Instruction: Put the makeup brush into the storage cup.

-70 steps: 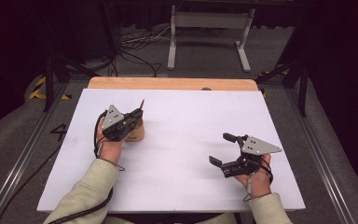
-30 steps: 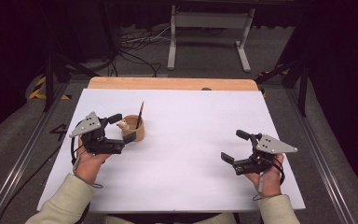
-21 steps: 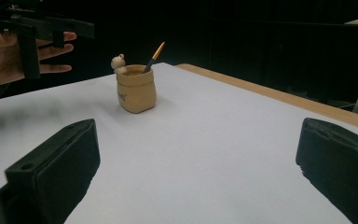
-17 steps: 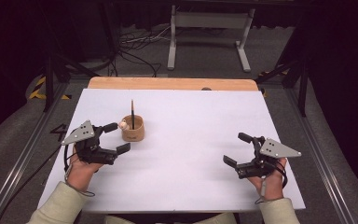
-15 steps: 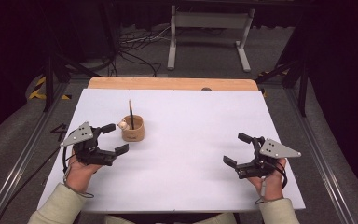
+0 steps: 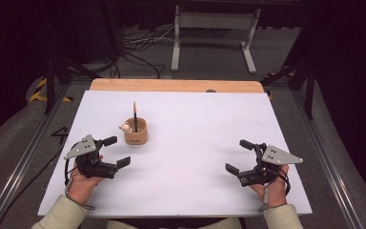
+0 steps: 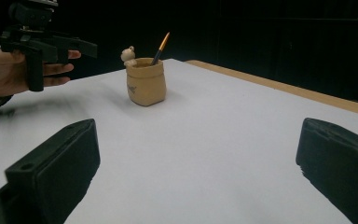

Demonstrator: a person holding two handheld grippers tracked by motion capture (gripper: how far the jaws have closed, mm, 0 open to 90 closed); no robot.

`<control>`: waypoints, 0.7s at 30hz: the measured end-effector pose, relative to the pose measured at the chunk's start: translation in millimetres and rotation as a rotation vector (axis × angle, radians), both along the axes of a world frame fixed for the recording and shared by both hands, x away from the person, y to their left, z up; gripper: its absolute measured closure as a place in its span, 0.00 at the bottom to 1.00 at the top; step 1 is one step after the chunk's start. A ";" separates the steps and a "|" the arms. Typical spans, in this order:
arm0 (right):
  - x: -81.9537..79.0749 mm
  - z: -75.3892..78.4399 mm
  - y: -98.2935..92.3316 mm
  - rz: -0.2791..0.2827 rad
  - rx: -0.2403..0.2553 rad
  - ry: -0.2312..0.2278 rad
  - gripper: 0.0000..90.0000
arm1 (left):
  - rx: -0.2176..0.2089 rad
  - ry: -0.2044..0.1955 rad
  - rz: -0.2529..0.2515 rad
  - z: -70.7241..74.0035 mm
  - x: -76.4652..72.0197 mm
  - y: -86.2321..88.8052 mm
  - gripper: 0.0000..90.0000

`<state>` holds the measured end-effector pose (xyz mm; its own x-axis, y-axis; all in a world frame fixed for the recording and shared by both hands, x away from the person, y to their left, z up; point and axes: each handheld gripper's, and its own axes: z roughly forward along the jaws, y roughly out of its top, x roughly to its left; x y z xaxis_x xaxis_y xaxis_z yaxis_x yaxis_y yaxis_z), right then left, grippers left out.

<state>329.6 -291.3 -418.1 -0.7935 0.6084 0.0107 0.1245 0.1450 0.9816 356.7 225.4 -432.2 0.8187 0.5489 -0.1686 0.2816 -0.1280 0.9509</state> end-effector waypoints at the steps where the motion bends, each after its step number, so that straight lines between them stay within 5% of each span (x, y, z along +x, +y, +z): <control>1: 0.0 0.0 0.0 0.000 0.000 0.000 0.00 | 0.000 0.000 0.000 0.0 0.0 0.0 0.03; 5: -0.4 -6.2 0.4 0.006 -0.012 0.021 0.00 | -0.014 0.043 -0.019 -7.3 -1.0 -3.3 0.03; 21: -1.6 -27.1 -8.5 -0.061 0.024 0.025 0.00 | 0.033 0.036 -0.034 -21.7 -6.2 -8.5 0.03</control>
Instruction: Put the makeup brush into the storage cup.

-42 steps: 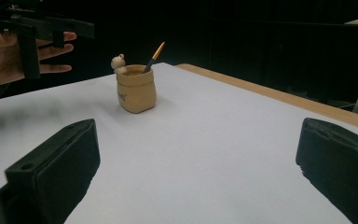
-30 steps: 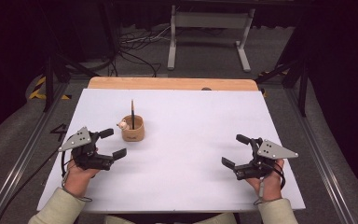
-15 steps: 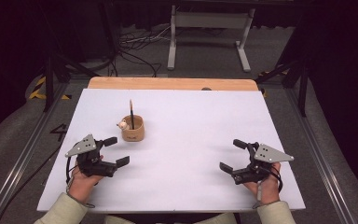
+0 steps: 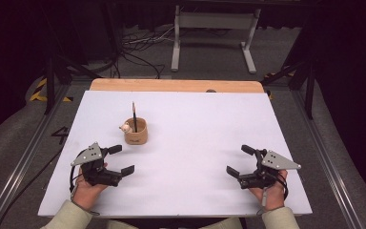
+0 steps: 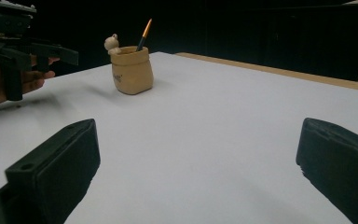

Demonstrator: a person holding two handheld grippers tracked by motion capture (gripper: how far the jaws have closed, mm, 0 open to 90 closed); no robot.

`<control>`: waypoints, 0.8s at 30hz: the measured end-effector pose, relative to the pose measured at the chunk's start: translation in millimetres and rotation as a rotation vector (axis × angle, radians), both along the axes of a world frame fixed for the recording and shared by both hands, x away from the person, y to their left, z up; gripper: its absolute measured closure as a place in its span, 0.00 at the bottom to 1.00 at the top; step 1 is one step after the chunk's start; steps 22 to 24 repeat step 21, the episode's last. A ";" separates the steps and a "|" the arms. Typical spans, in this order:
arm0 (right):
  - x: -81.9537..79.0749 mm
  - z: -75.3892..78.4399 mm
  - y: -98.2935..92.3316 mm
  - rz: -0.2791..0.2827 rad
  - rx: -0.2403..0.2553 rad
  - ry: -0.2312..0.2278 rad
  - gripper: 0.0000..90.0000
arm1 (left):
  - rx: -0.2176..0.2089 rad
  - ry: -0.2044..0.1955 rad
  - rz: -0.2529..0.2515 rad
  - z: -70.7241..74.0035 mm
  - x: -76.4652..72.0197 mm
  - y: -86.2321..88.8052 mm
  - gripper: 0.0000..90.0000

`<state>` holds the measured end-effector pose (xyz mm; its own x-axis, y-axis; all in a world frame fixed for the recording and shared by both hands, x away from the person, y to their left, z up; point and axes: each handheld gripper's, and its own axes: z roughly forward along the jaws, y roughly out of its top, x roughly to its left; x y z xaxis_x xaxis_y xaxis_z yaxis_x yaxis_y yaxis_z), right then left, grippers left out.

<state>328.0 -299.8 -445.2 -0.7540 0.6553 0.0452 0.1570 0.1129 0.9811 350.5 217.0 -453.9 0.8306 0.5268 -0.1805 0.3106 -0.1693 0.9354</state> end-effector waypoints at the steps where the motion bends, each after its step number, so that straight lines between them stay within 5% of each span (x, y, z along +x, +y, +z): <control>1: -0.4 -0.3 0.3 -0.005 0.000 -0.001 0.00 | 0.002 0.014 -0.003 -0.7 0.7 -0.7 0.03; 24: 2.8 -2.8 3.7 0.000 -0.020 0.013 0.00 | -0.031 0.031 0.018 -3.6 6.1 3.1 0.03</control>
